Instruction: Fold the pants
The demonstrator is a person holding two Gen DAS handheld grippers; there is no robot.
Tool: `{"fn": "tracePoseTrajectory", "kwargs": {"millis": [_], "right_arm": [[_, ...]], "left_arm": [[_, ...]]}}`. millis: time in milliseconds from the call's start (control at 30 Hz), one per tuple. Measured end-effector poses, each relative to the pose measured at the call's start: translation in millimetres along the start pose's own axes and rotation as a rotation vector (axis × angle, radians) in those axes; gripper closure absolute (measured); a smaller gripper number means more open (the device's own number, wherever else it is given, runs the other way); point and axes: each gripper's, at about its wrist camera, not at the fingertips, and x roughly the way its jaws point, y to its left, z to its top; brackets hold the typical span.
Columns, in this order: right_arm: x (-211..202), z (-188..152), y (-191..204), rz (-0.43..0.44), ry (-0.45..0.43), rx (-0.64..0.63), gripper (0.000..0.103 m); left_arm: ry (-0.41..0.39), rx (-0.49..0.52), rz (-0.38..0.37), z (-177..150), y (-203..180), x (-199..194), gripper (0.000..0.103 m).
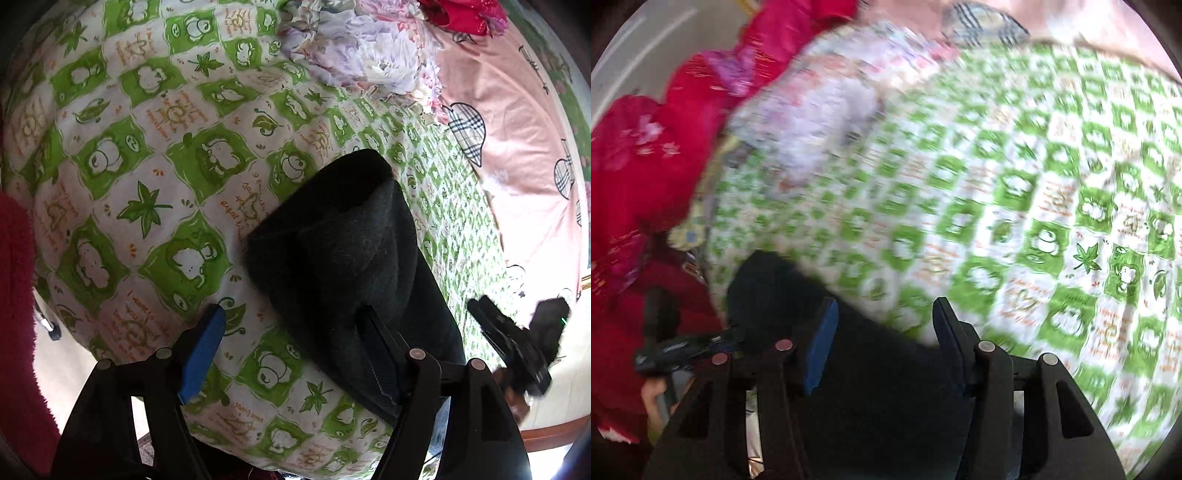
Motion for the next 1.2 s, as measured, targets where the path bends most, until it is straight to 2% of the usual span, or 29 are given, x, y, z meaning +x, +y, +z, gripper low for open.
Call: {"fn": "tracePoseTrajectory", "kwargs": {"millis": [133,400,467,533,567,633,667,700,800,867,933,1033,1133,1200], "right_arm": [[30.8,-8.7,5.0,-0.03,0.125,-0.089,0.049],[42.7,-27.9,29.5,-0.082,0.177,-0.29,0.05],[43.1,-31.5,32.8,-0.085,0.194,-0.32,0.051],[42.9,-33.8,33.4,-0.086,0.193,-0.319,0.058],[42.3,-34.6,33.7,-0.085,0.19,-0.313,0.062],[36.5,-35.2,34.4,-0.106,0.168,-0.307,0.088],[31.7,-35.0,34.8,-0.119,0.15,-0.305,0.092],[23.2,-35.0,34.5,-0.113,0.127,-0.296,0.093],[-7.1,-29.9,36.9,-0.115,0.019,-0.276,0.094],[-24.8,-23.7,40.0,-0.139,-0.062,-0.27,0.094],[-35.3,-19.7,41.9,-0.18,-0.128,-0.277,0.094],[-26.9,-16.9,50.5,-0.235,-0.155,-0.295,0.094],[-8.8,-16.4,61.8,-0.319,-0.174,-0.356,0.094],[1.7,-15.3,61.1,-0.34,-0.181,-0.362,0.094]], "left_arm": [[-0.019,0.041,-0.015,-1.2,0.6,3.0,0.029],[-0.053,0.098,-0.031,7.1,-13.0,18.1,0.031],[-0.059,0.116,-0.03,10.2,-18.9,22.9,0.035],[-0.066,0.135,-0.024,11.4,-22.9,27.4,0.051],[-0.067,0.146,-0.025,11.9,-24.0,29.4,0.055],[-0.068,0.163,-0.022,13.1,-26.6,32.4,0.075],[-0.071,0.173,-0.06,13.8,-27.8,29.3,0.08],[-0.082,0.181,-0.088,14.3,-29.3,24.4,0.084],[-0.153,0.244,-0.156,14.5,-38.0,-1.8,0.085],[-0.211,0.291,-0.222,15.6,-44.7,-22.9,0.085],[-0.244,0.345,-0.257,17.6,-51.9,-34.0,0.085],[-0.276,0.407,-0.203,25.1,-61.8,-28.3,0.085],[-0.276,0.427,-0.15,39.4,-61.5,-13.6,0.085],[-0.279,0.451,-0.093,50.6,-61.0,-0.4,0.085]]}}
